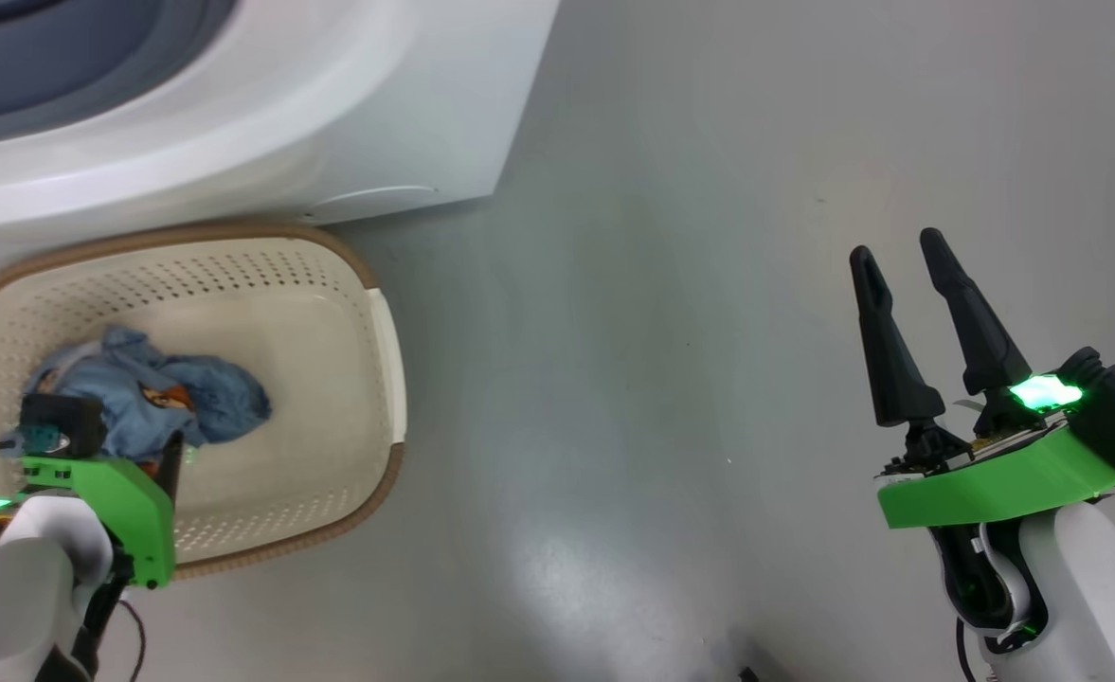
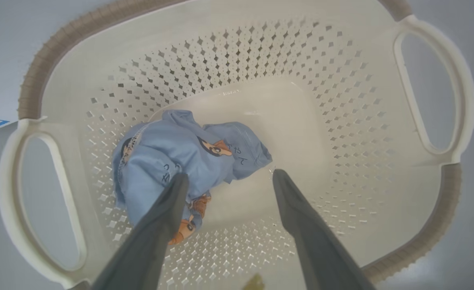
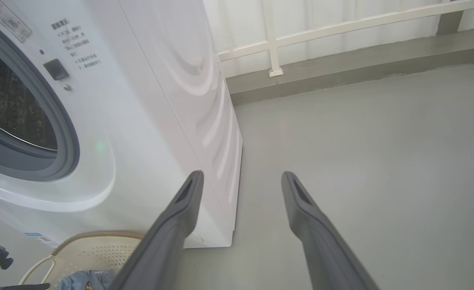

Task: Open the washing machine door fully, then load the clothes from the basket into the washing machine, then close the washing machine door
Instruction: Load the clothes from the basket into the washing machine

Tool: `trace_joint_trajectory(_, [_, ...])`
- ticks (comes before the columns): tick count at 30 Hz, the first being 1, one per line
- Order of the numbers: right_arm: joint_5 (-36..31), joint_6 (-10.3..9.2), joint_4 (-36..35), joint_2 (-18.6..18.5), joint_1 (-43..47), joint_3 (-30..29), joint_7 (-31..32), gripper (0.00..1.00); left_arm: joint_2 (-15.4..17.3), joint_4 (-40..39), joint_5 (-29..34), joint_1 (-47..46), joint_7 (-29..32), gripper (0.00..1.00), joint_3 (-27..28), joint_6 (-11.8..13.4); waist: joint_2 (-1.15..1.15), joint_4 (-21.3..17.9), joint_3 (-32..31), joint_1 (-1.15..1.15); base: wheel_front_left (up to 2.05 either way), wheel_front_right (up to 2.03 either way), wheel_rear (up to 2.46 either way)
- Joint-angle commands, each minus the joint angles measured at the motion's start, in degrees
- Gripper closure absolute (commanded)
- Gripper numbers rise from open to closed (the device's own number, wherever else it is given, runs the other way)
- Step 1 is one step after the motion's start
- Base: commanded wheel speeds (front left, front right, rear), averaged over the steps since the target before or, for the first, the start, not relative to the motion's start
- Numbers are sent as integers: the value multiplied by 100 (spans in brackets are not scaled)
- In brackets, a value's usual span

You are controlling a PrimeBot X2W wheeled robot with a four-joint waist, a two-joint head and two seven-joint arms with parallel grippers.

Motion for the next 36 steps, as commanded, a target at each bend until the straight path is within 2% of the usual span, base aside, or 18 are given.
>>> trace_joint_trajectory(1, [-95,31,-129,-11,-16,131,-51,0,302,59,36,-66,16,0,96,4,0,-119,110,-1,0,0,0])
trace_joint_trajectory(9, [-111,31,-168,99,-69,228,-51,0,576,453,131,-384,207,0,-50,74,0,-334,372,-1,0,0,0])
trace_joint_trajectory(21, [-154,31,-267,232,-149,364,-51,0,954,609,163,-715,450,0,-144,236,0,-539,784,-1,0,0,0])
trace_joint_trajectory(36, [-221,31,-351,279,-260,508,-51,0,1137,663,127,-1144,676,0,-245,393,0,-591,1196,-1,0,0,0])
